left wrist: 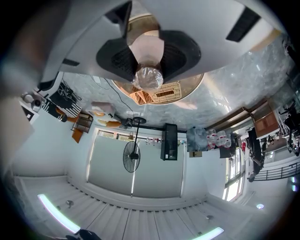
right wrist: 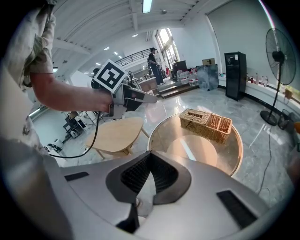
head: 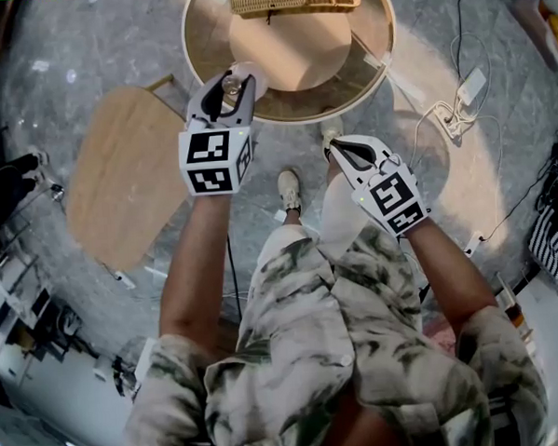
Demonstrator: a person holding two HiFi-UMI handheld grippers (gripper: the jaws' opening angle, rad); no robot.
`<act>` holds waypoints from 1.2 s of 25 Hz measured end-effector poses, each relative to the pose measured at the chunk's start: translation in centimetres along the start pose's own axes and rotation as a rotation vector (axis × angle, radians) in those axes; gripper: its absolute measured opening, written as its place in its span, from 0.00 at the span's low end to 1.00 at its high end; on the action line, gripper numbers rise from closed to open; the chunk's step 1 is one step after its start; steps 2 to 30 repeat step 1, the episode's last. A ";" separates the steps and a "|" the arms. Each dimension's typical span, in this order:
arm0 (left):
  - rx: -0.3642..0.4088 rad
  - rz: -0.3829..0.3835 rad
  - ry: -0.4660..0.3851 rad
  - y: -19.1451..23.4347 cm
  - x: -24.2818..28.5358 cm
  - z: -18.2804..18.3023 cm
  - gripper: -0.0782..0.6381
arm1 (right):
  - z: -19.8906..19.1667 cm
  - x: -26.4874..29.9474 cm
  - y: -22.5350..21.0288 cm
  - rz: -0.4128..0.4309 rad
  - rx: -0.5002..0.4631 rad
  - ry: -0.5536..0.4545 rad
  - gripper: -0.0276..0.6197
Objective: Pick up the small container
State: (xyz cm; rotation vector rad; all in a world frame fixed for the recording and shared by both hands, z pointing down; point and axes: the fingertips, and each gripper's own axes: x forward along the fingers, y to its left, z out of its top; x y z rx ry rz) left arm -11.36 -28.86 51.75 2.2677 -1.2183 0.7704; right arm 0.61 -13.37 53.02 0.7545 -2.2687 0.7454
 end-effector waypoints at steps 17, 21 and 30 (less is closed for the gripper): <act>0.001 0.000 0.001 -0.1 0.0 0.0 0.32 | 0.0 -0.1 0.0 0.000 -0.001 0.000 0.08; 0.001 0.000 0.001 -0.1 0.0 0.0 0.32 | 0.0 -0.1 0.0 0.000 -0.001 0.000 0.08; 0.001 0.000 0.001 -0.1 0.0 0.0 0.32 | 0.0 -0.1 0.0 0.000 -0.001 0.000 0.08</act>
